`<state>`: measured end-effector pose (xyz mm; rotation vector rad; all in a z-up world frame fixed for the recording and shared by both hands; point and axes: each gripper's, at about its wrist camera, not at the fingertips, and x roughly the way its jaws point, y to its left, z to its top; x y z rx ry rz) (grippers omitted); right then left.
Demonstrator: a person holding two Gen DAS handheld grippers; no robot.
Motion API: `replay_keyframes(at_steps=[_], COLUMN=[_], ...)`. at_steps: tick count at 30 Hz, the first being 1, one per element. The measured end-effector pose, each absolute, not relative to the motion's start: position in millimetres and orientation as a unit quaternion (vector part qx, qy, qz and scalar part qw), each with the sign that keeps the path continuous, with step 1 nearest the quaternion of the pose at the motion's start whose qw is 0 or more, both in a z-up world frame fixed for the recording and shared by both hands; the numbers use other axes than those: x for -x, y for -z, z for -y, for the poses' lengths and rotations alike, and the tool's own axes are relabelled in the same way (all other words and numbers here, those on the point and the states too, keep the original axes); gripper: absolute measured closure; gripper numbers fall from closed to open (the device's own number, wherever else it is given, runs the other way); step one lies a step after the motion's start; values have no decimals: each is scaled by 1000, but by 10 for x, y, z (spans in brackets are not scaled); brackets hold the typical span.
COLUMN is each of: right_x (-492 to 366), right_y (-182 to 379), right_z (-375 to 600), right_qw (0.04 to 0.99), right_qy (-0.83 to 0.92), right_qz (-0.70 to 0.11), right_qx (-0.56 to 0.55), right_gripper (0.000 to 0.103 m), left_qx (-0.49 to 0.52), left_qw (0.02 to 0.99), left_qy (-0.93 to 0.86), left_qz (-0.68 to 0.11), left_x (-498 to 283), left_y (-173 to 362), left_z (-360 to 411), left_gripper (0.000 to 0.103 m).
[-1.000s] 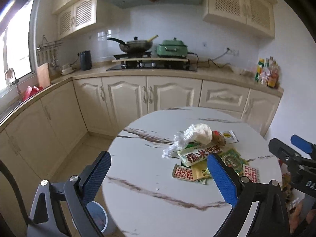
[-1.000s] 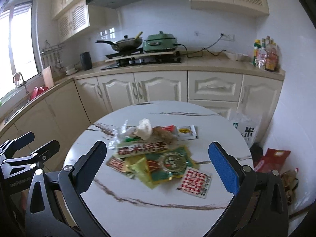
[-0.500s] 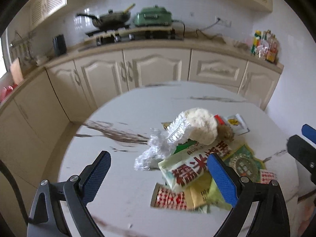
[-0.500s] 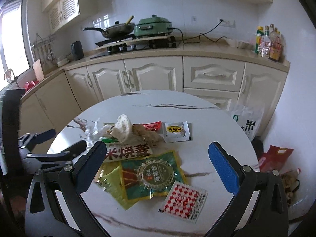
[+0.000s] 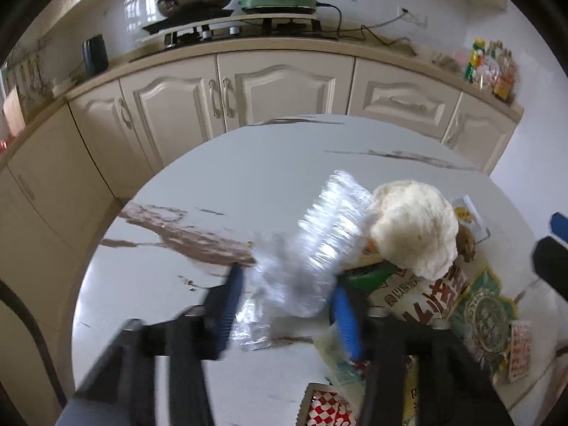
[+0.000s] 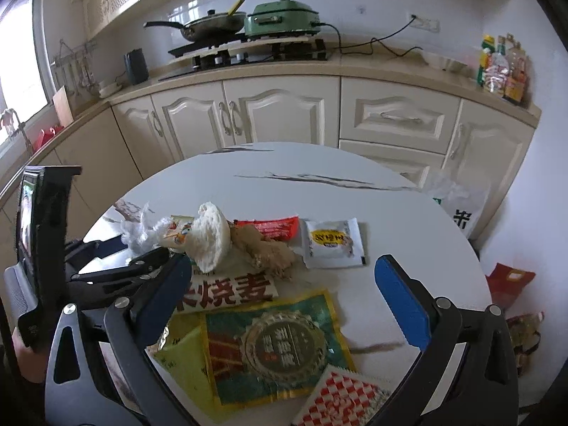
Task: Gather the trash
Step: 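Grasp the crumpled clear wrapper with the left gripper while the right gripper grasps the white bun, then carry the wrapper and bun over the blue bin and open both grippers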
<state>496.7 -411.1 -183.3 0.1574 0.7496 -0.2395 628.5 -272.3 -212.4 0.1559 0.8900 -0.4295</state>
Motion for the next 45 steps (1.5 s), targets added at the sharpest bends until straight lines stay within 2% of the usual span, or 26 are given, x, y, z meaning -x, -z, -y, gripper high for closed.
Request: replay_keyframes(at_steps=[1, 13, 14, 15, 17, 26, 36, 40, 45], right_x=[-5039, -6022, -6079, -6107, -6161, -5909, -5463, -5348, -5434], right_y=[1841, 2086, 2132, 2167, 2288, 2314, 1584, 1334, 1414], right_z=[4091, 3672, 3672, 3674, 3684, 3655, 3487, 2928, 1764], right_qw=[921, 910, 907, 905, 894, 901, 933, 942, 933], right_qy=[111, 53, 54, 54, 51, 53, 56, -11, -125], right_qz=[-367, -410, -417, -421, -444, -431, -349, -328, -335], right_qx=[-72, -18, -20, -22, -30, -25, -65, -70, -45], right_gripper=[0, 2, 13, 38, 65, 71, 71, 71, 70], left_qx=[-66, -29, -29, -30, -29, -7, 32, 52, 81], left_qw=[877, 904, 905, 906, 907, 909, 918, 922, 920], left_qy=[206, 184, 183, 181, 182, 196, 195, 172, 100], left_qz=[-429, -385, -384, -381, -378, -369, -343, -343, -370], left_x=[-6324, -6207, -6184, -6146, -6091, -5834, -5396, -5186, -5045], left_y=[2127, 1887, 1877, 1867, 1850, 1698, 1412, 1430, 1709], left_z=[2685, 1985, 1942, 1898, 1835, 1559, 793, 271, -643], left_gripper=[83, 84, 84, 84, 84, 83, 83, 83, 83])
